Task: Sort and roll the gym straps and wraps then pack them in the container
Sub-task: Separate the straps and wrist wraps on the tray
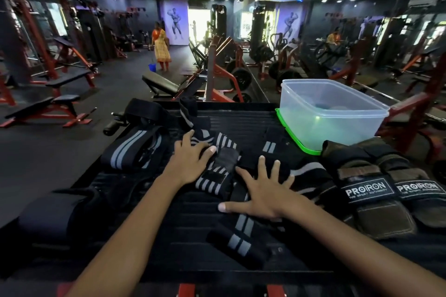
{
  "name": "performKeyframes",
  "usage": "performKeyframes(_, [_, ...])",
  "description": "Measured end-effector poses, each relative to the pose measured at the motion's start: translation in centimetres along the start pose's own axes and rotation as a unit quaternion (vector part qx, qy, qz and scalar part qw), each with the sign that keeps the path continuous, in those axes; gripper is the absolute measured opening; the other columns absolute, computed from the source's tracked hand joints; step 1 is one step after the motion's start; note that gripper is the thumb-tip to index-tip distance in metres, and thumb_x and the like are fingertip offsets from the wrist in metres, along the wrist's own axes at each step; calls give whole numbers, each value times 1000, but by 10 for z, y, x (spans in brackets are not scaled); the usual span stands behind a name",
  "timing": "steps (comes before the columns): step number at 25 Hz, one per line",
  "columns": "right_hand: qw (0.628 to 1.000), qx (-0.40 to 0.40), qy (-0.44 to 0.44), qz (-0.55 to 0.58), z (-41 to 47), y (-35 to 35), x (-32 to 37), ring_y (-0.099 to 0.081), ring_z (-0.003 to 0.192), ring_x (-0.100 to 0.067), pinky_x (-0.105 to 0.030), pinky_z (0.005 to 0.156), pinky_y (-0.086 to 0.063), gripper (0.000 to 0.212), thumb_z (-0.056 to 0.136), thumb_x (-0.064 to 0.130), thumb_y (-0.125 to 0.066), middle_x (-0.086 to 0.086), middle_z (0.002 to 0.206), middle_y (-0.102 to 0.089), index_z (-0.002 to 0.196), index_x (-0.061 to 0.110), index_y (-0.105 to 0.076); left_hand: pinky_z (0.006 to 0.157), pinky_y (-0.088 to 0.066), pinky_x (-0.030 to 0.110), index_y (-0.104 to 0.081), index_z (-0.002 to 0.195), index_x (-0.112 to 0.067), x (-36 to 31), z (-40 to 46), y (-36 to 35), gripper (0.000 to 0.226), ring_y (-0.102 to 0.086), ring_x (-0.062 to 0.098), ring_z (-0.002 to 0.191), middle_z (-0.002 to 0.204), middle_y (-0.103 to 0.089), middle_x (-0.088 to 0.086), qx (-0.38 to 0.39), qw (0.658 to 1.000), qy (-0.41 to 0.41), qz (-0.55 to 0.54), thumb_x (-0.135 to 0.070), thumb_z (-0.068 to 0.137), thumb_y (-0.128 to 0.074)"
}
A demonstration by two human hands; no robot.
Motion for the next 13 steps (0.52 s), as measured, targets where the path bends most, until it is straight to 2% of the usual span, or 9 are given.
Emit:
performKeyframes(3, [1000,2,2,11,14,4,2,29,138,-48,-74,105,9,113,64,92,-41,-15,155,32,151,41,9,116,-20,49,-52,136,-22,-4,-3,0,56,-7,31,143,158,-9,4,1,1000,-1,-31,-56,96,-34])
performKeyframes(6, [1000,-6,12,16,26,4,10,31,138,-45,-76,103,11,112,67,91,-39,-12,155,33,149,41,17,115,-19,46,-47,140,-22,-8,-9,6,64,-7,29,143,158,-11,3,-30,998,-11,-53,-62,91,-38])
performKeyframes(8, [1000,-17,19,17,33,8,12,30,140,-43,-77,102,11,113,68,90,-40,-10,156,31,149,38,19,116,-19,47,-44,142,-24,-15,-14,6,80,-7,25,143,157,-11,0,-20,998,-52,-35,-77,81,-41])
performKeyframes(10, [999,-24,26,18,39,12,12,28,141,-42,-77,101,11,115,68,89,-42,-9,157,29,150,36,18,117,-18,50,-41,143,-31,-24,-18,-1,99,-6,22,144,158,-10,-2,10,996,-93,5,-90,65,-33])
performKeyframes(13, [999,-28,33,22,47,16,15,25,143,-40,-78,102,7,108,75,80,-47,-7,159,25,152,34,13,116,-13,57,-35,145,-39,-24,-19,-14,119,-6,25,145,160,-7,-4,55,990,-109,70,-103,48,-13])
Point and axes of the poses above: each hand's wrist, its own z-axis towards the middle knuckle, its own y-axis out of the back of the hand, x = y × z, the point moved 7 cm from there along z, towards the middle knuckle
